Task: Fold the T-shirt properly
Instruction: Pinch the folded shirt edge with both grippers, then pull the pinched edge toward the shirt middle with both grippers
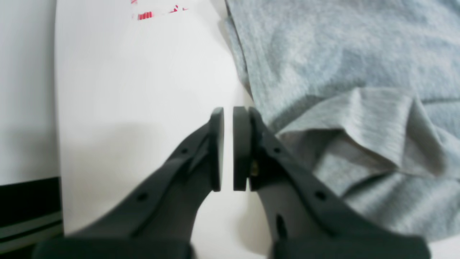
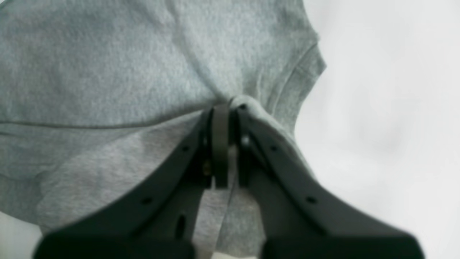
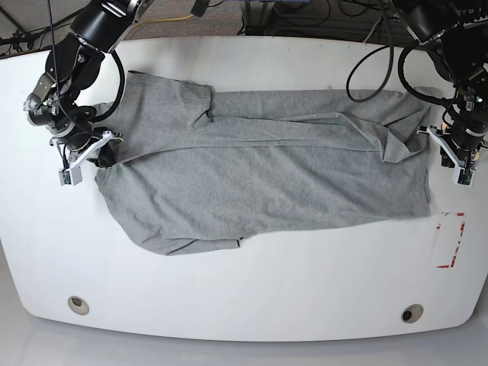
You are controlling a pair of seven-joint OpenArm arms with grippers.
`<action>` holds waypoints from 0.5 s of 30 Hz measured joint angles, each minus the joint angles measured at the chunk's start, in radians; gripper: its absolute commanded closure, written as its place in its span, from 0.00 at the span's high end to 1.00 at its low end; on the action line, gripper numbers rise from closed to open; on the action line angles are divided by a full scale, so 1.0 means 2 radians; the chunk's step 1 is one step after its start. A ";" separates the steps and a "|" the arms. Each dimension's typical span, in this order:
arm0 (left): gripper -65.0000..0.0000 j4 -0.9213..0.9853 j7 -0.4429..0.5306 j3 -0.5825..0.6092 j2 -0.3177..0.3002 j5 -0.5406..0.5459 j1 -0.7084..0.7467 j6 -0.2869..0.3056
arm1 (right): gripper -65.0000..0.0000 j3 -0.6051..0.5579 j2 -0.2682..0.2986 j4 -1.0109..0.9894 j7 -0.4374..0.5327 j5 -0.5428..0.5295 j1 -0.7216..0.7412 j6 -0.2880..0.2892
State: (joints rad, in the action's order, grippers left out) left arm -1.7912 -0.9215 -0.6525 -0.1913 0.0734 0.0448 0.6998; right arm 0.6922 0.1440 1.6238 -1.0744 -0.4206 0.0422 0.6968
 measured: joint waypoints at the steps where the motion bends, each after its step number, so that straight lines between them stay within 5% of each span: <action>1: 0.24 -0.006 -0.013 0.003 0.002 0.000 0.003 0.000 | 0.04 0.000 0.000 0.000 0.000 0.000 0.000 0.000; 4: 0.46 -0.019 -0.075 0.020 0.013 -0.001 0.010 0.000 | 0.04 0.000 0.000 0.000 0.000 0.001 0.000 0.000; 7: 0.63 -0.029 -0.084 0.021 0.017 0.002 0.014 0.000 | 0.04 -0.011 0.002 0.000 0.000 0.001 -0.001 0.000; 15: 0.65 -0.030 -0.090 0.044 0.034 -0.002 0.026 0.000 | 0.04 -0.028 0.001 -0.001 0.000 -0.001 -0.002 0.000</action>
State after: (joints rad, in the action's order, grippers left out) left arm -1.8503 -1.1023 -0.5644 -0.1226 0.0696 0.0963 0.6998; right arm 0.6361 0.1455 1.6218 -1.0737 -0.4225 0.0391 0.6964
